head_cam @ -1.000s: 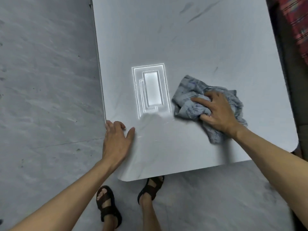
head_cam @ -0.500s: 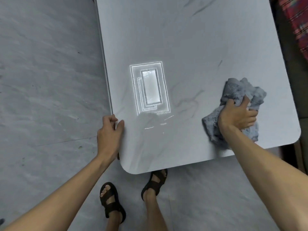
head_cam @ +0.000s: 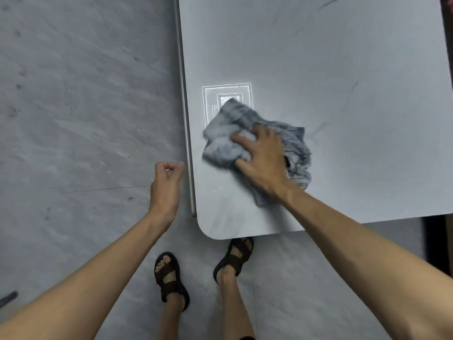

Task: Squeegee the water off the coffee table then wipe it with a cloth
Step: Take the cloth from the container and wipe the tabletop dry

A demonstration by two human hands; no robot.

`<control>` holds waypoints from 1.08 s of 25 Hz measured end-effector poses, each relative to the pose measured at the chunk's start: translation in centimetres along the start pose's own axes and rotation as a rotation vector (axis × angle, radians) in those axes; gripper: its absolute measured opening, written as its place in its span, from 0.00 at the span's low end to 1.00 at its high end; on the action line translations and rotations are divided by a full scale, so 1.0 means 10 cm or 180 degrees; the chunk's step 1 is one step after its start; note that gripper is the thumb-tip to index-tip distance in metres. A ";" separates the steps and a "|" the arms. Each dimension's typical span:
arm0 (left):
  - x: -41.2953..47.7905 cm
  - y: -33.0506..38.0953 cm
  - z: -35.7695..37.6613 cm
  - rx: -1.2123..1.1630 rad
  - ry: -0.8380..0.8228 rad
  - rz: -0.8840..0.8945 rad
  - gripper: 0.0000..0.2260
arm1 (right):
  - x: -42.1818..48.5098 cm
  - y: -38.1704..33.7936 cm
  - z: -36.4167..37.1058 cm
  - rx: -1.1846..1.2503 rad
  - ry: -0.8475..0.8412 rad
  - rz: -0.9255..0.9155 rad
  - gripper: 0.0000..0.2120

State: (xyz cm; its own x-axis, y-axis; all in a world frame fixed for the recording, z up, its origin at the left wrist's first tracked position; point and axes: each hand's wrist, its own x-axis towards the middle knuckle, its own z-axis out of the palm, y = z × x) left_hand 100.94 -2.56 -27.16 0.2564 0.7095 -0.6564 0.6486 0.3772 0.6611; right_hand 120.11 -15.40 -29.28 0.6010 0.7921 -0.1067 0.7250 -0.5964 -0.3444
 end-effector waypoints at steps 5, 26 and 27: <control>-0.17 0.01 0.07 0.0637 -0.0080 0.0594 0.12 | -0.47 -0.11 0.15 -0.0274 -0.0886 -0.1701 0.24; -0.46 0.19 0.66 0.1500 -0.0158 0.0146 0.15 | -1.42 2.28 -0.60 -0.0028 0.1507 0.4360 0.27; -0.45 0.20 0.61 0.1314 -0.0218 0.0067 0.16 | -1.38 2.10 -0.53 -0.0029 0.1541 0.4536 0.27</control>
State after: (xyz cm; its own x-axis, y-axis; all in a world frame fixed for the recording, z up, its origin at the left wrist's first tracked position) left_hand 105.41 -8.61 -25.12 0.3107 0.6681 -0.6761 0.8720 0.0828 0.4825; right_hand 128.89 -39.52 -30.09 0.8330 -0.5526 -0.0273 -0.5447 -0.8106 -0.2147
